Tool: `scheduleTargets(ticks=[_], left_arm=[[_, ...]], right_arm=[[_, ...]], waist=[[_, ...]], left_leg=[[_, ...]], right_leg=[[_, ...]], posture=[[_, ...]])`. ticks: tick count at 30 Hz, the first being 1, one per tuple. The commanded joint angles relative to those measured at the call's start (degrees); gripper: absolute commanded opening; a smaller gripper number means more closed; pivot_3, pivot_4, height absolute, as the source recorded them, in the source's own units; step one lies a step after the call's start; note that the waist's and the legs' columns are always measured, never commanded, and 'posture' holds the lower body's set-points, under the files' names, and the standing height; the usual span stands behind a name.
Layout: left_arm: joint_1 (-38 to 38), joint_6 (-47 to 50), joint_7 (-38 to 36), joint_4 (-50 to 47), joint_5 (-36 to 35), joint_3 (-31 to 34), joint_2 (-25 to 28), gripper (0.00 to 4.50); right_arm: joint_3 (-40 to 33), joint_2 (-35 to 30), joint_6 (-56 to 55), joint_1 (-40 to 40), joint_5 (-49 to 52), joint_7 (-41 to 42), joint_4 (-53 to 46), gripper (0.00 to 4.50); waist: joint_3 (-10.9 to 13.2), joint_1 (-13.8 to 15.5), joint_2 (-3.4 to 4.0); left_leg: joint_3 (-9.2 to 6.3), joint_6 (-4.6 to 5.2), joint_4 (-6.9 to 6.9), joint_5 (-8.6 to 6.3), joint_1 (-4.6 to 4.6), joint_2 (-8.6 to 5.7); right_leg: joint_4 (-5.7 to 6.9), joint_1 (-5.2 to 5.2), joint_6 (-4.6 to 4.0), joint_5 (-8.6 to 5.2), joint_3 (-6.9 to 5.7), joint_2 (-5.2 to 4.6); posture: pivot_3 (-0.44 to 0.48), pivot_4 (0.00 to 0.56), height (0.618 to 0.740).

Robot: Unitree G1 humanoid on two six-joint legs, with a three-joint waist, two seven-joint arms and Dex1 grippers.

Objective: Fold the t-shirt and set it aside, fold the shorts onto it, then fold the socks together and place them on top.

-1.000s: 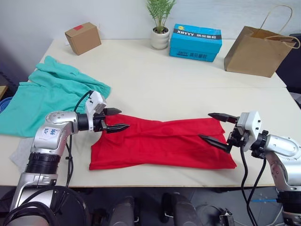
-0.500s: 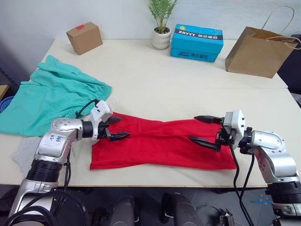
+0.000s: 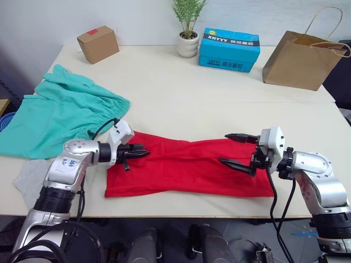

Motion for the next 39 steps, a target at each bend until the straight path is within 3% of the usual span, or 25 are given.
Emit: scheduleTargets(ticks=[1,8,17,22,26,29,36,39], left_arm=[[0.98,-9.17,-6.11,-0.37,0.74,-0.8,2.12,0.04],[-1.08,-27.26,-12.61,5.56,4.64,-2.39,3.16,0.04],[-1.44,-42.02,-20.94,7.87,4.5,-2.79,3.9,0.04],[-0.74,-45.0,-22.28,7.92,5.95,-3.4,5.8,0.04],[-0.48,-42.15,-20.77,7.18,4.71,-2.19,5.7,0.04],[0.31,-37.29,-20.49,4.33,2.45,-1.72,5.86,0.63],[5.2,-13.27,-16.54,-5.07,-11.42,7.95,9.97,2.8],[6.2,-5.4,-8.59,-7.02,-17.15,13.82,7.25,2.8]], right_arm=[[-1.34,-0.63,0.44,0.3,1.28,-0.25,-2.34,4.13],[-1.48,-0.77,1.26,0.74,1.17,-0.35,-2.56,4.13],[-1.56,-0.76,1.25,2.35,0.91,-0.62,-2.7,4.13],[-1.44,-0.63,0.53,2.85,0.51,-0.43,-1.74,4.13],[-1.16,-0.47,0.27,2.86,0.22,-0.37,-1.14,4.13],[-1.02,-0.41,0.47,2.87,0.21,-0.37,-1.01,4.13],[-1.82,-0.29,2.56,3.08,2.46,0.1,-1.05,4.13],[-3.32,1.04,6.2,2.54,7.15,-0.61,-2.08,4.13]], waist=[[0.0,-0.02,0.0],[0.0,0.07,0.0],[0.0,0.01,0.0],[0.0,-0.06,0.0],[0.0,-0.03,0.0],[0.0,-0.02,0.0],[0.0,-0.27,0.0],[0.0,-0.18,0.0]], left_leg=[[0.0,0.0,0.0,0.0,0.0,0.0],[0.01,0.0,0.0,-0.01,-0.01,0.0],[0.01,0.02,-0.01,-0.02,-0.01,0.01],[0.01,0.02,-0.02,-0.02,-0.01,0.01],[0.01,0.03,-0.02,-0.03,-0.01,0.01],[0.01,0.04,-0.02,-0.04,-0.01,0.01],[0.0,0.04,-0.04,-0.04,0.0,0.04],[-0.01,0.04,-0.05,-0.04,0.0,0.05]], right_leg=[[0.0,0.0,0.0,0.0,0.0,0.0],[-0.03,0.0,-0.01,0.0,-0.01,0.0],[-0.04,0.0,-0.01,0.0,-0.05,0.0],[-0.04,0.0,-0.01,0.0,-0.04,0.0],[-0.04,0.0,-0.01,0.0,-0.04,0.0],[-0.04,0.0,-0.01,0.0,-0.04,0.0],[-0.04,-0.01,-0.01,-0.01,-0.03,0.0],[-0.05,-0.01,-0.01,-0.01,-0.01,0.0]], posture=[[0.0,0.15,0.74],[0.0,0.15,0.74],[0.0,0.15,0.74],[0.0,0.15,0.74],[0.0,0.15,0.74],[0.0,0.15,0.74],[0.0,0.15,0.74],[0.0,0.15,0.74]])
